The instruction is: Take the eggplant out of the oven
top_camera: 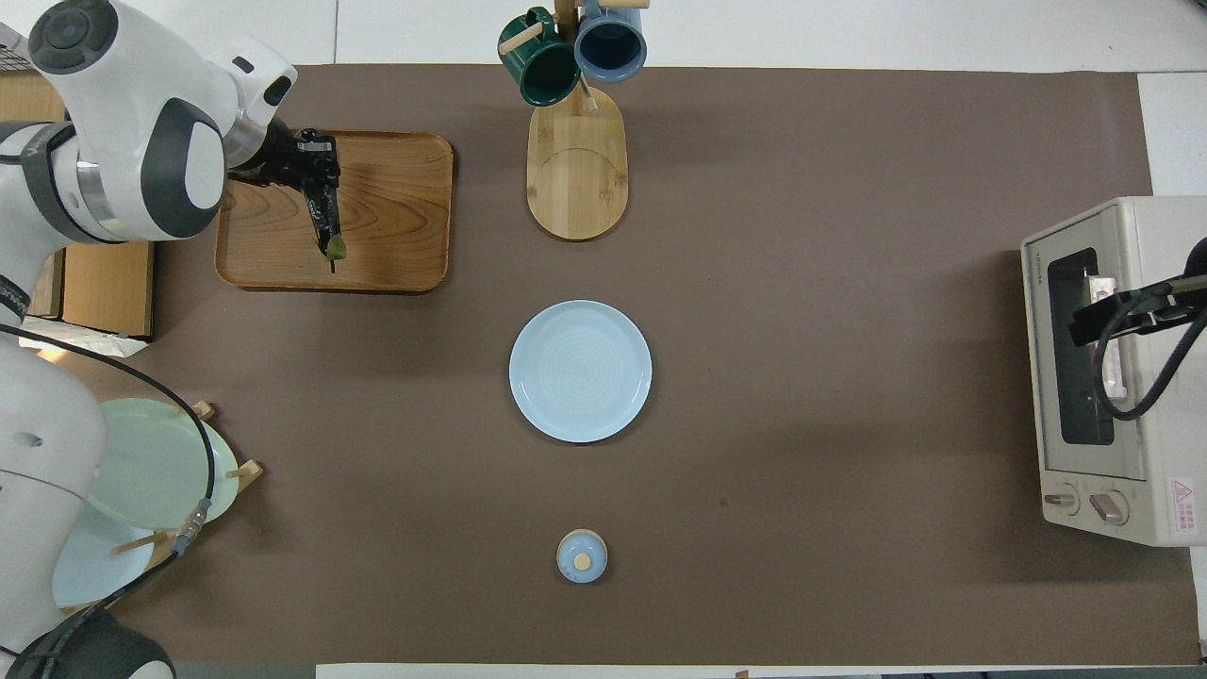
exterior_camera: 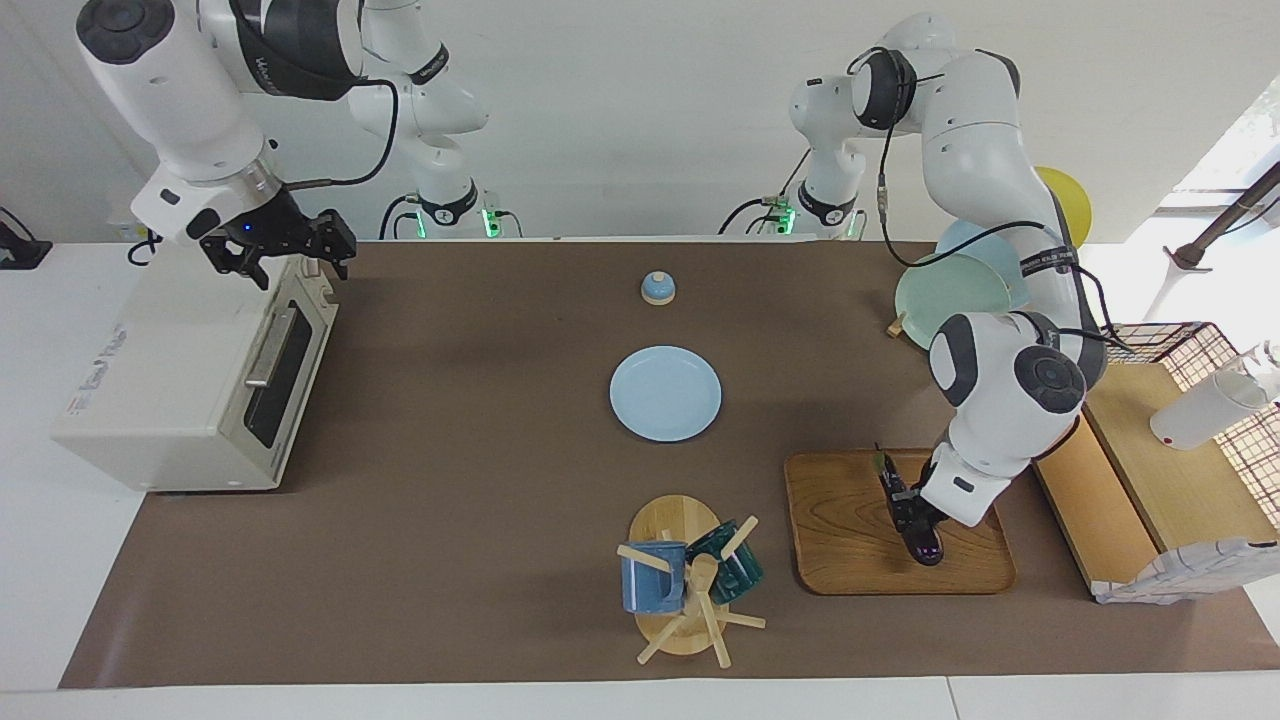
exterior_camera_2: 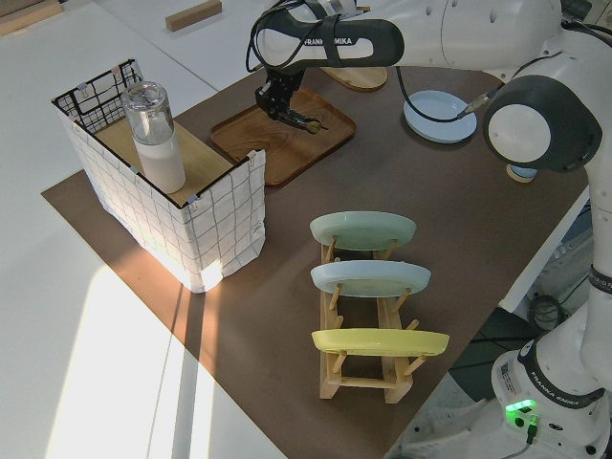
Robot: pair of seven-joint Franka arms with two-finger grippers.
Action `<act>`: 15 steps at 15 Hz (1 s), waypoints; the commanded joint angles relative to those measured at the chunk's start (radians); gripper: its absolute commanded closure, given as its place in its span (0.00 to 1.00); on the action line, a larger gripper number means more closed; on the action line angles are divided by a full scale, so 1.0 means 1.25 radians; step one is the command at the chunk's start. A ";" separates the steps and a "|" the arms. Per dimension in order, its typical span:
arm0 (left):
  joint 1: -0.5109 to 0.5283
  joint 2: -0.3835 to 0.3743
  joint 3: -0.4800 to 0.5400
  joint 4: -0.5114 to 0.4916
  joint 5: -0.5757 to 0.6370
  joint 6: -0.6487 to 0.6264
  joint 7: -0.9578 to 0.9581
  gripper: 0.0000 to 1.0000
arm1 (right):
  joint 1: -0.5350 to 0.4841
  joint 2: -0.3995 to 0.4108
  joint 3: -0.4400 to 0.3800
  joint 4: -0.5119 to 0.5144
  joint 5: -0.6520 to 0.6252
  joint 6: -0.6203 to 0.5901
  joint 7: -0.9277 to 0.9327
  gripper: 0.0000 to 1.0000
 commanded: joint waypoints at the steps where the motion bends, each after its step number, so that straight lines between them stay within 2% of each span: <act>1: 0.005 -0.023 -0.003 -0.041 0.015 0.032 0.013 1.00 | 0.011 0.000 0.002 0.013 0.025 -0.016 0.025 0.00; 5: 0.006 -0.026 -0.003 -0.047 0.015 0.031 0.024 1.00 | 0.030 -0.005 0.001 0.011 0.016 -0.015 0.060 0.00; 6: 0.006 -0.026 -0.003 -0.043 0.014 0.024 0.024 0.16 | 0.028 -0.007 0.001 0.006 0.017 -0.015 0.059 0.00; 7: 0.007 -0.026 -0.003 -0.040 0.014 0.016 0.025 0.00 | 0.024 -0.007 0.000 0.006 0.017 -0.015 0.059 0.00; 11: 0.017 -0.040 0.001 0.025 -0.002 -0.122 0.023 0.00 | 0.013 -0.006 0.001 0.006 0.019 -0.017 0.059 0.00; 15: 0.064 -0.203 0.002 -0.023 -0.004 -0.194 0.014 0.00 | -0.004 -0.006 0.001 0.006 0.026 -0.017 0.059 0.00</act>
